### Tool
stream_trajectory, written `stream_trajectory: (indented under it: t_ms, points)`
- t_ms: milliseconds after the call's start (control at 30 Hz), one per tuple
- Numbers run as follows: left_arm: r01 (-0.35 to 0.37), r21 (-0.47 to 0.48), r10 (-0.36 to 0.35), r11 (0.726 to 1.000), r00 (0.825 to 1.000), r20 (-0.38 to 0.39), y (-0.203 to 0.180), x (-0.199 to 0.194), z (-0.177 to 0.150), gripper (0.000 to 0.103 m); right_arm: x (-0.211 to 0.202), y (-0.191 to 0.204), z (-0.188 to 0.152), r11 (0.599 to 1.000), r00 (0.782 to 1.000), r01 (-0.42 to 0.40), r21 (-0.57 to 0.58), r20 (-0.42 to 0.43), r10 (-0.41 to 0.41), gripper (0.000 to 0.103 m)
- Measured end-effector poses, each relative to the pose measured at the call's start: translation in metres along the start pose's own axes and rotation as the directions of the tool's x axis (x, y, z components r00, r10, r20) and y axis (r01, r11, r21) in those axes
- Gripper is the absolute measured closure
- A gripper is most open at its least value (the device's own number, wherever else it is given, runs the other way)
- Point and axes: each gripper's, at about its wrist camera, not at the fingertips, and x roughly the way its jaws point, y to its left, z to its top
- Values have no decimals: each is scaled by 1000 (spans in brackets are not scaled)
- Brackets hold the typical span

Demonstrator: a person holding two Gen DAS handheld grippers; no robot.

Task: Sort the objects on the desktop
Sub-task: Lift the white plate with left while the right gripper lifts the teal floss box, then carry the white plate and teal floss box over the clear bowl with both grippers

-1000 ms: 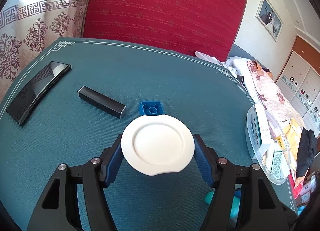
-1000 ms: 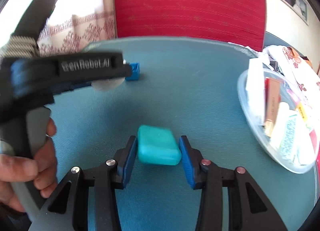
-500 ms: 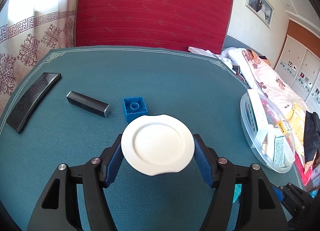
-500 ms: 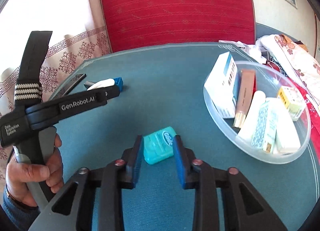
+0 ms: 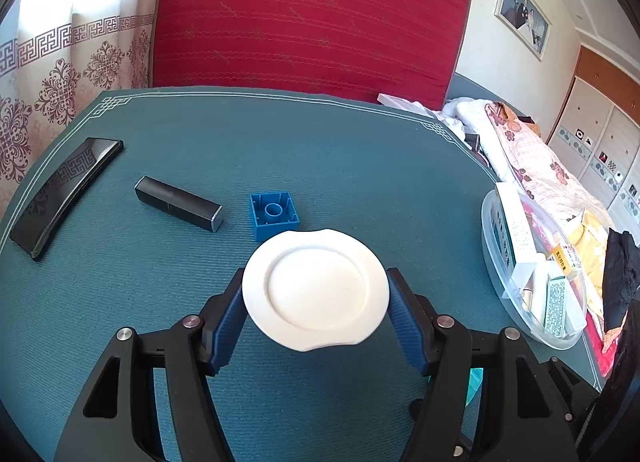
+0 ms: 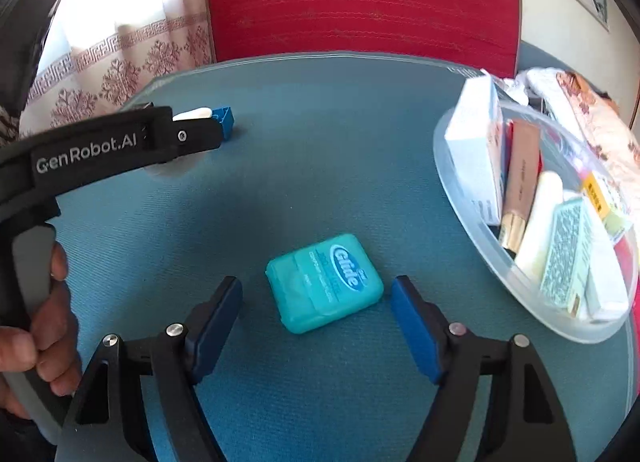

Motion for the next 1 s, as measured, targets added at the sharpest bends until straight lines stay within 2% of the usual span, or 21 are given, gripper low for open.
stream_trajectory:
  t_ms: [67, 100, 133, 333, 633, 867, 1000]
  points:
    - [1, -5, -1, 1000, 1000, -2, 2, 0, 0, 34, 2, 3, 2, 1000, 1000, 13, -16, -4, -13, 24]
    - [1, -6, -1, 1000, 1000, -2, 2, 0, 0, 34, 2, 2, 1, 1000, 1000, 19, -18, -1, -19, 30]
    - [2, -6, -2, 1000, 1000, -2, 2, 0, 0, 34, 1, 1, 2, 1000, 1000, 21, -13, 6, -21, 40]
    - [4, 7, -4, 1000, 1000, 7, -3, -1, 1, 34, -9, -3, -3, 1000, 999, 10, 23, 31, -11, 40]
    - [8, 30, -9, 1000, 1000, 20, -11, -4, 2, 34, -51, -12, -9, 998, 992, -9, 60, 129, 1, 40]
    - [20, 89, -24, 996, 999, 40, -27, -11, 1, 34, -65, -19, 7, 995, 982, 15, 97, 186, -33, 40]
    - [32, 125, -39, 992, 998, 52, -38, -17, 1, 34, -74, -38, 9, 990, 974, 35, 137, 216, -64, 40]
